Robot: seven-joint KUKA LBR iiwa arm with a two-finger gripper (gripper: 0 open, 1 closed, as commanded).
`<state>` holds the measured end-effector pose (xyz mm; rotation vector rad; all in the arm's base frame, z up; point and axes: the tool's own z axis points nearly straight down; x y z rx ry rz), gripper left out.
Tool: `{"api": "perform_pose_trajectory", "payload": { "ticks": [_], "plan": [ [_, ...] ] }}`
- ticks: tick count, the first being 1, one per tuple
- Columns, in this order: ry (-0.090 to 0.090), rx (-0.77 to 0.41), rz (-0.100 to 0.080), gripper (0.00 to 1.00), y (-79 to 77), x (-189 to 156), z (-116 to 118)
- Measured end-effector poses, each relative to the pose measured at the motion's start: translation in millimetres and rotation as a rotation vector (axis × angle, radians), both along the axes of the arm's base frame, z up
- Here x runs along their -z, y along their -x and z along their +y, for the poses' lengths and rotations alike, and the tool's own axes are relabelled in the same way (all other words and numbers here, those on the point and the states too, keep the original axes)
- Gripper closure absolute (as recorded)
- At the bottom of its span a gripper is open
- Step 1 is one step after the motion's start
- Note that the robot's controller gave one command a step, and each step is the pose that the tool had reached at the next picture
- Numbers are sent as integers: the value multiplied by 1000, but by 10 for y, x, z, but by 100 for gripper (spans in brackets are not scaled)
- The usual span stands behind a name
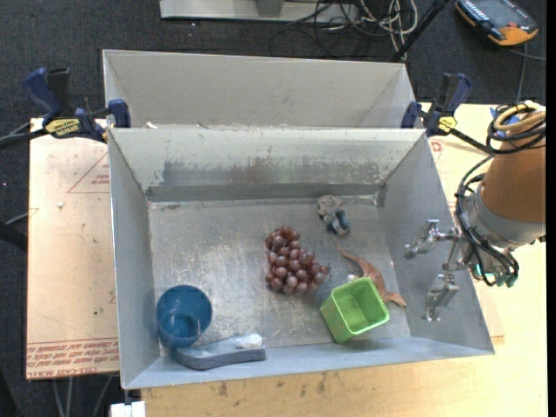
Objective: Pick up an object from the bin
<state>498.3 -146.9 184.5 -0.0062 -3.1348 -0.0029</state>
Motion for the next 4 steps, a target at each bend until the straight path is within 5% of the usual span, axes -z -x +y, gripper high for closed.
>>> {"api": "perform_pose_trajectory", "payload": {
  "ticks": [1,3,4],
  "plan": [
    [2,-3,-8,0,-20,-40,6],
    [-2,-49,-12,0,-114,528,723],
    [1,0,-10,100,-338,1031,930]
  ]
}}
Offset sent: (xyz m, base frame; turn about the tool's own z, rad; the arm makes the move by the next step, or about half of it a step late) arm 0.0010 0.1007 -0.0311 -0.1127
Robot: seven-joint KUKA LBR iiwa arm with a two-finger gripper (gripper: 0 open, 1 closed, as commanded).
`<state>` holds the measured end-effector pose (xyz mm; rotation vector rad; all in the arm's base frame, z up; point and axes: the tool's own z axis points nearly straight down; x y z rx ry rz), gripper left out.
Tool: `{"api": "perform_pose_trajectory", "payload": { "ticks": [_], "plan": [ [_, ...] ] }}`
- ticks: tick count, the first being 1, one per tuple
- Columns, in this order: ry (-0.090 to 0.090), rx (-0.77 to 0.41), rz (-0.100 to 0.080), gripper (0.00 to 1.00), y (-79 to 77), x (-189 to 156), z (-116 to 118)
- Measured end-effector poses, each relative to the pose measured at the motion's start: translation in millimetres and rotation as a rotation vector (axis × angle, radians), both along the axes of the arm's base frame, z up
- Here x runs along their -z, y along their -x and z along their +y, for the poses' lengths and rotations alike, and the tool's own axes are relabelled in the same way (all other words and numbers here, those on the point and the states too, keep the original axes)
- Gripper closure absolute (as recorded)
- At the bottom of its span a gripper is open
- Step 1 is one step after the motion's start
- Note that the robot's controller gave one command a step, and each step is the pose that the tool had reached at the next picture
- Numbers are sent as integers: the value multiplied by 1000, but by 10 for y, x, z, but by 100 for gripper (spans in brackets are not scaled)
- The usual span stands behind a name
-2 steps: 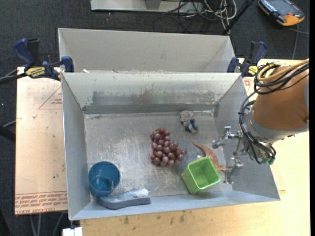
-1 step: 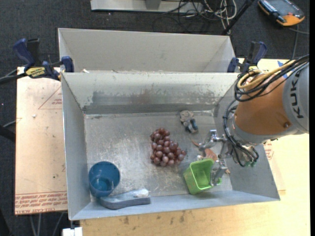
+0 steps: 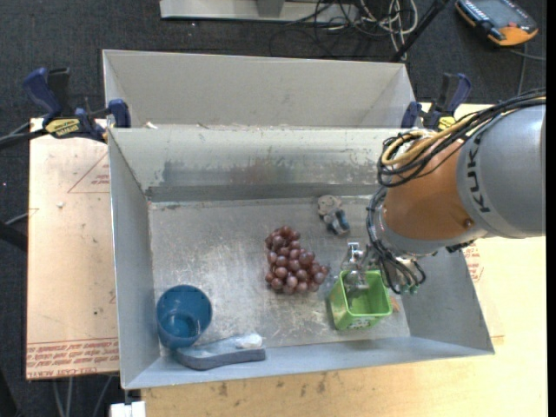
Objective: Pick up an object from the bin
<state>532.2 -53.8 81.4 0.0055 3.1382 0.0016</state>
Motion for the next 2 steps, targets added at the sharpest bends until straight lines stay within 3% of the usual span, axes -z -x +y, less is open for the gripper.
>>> {"api": "perform_pose_trajectory", "payload": {
  "ticks": [1,2],
  "plan": [
    [0,0,0,100,0,0,0],
    [-1,12,7,100,11,-249,-57]
  ]
}}
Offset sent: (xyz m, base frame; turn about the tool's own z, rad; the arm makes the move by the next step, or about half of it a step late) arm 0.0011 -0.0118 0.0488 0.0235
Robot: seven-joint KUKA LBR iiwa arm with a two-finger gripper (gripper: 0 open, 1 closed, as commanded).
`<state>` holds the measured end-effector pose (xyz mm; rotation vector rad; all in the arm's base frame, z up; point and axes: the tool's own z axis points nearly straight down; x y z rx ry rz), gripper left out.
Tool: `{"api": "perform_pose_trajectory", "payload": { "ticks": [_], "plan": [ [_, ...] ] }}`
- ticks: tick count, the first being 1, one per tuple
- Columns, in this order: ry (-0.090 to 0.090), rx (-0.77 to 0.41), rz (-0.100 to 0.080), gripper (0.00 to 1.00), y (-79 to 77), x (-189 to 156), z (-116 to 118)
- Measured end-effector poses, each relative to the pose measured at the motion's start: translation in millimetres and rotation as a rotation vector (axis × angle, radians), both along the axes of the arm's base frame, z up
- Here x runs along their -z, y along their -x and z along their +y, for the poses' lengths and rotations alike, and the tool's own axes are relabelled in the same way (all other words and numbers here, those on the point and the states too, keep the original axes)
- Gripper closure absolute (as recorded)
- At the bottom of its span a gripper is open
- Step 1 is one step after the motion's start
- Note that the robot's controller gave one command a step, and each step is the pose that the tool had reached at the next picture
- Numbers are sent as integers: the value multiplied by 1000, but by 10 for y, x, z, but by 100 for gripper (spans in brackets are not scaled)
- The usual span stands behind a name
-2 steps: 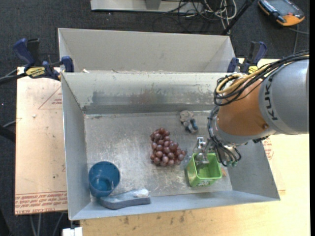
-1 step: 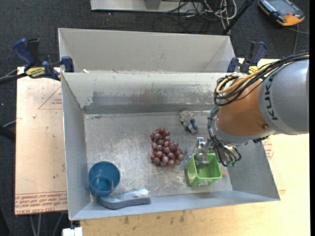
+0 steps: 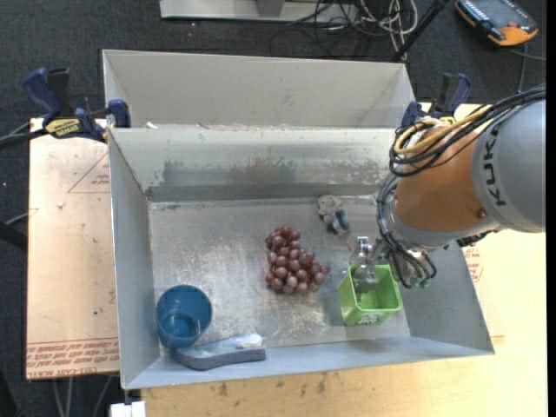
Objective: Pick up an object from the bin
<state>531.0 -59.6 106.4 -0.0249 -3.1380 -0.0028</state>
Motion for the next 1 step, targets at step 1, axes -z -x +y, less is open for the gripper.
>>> {"api": "perform_pose_trajectory", "payload": {
  "ticks": [1],
  "plan": [
    [2,56,-6,100,34,-1008,57]
  ]
}}
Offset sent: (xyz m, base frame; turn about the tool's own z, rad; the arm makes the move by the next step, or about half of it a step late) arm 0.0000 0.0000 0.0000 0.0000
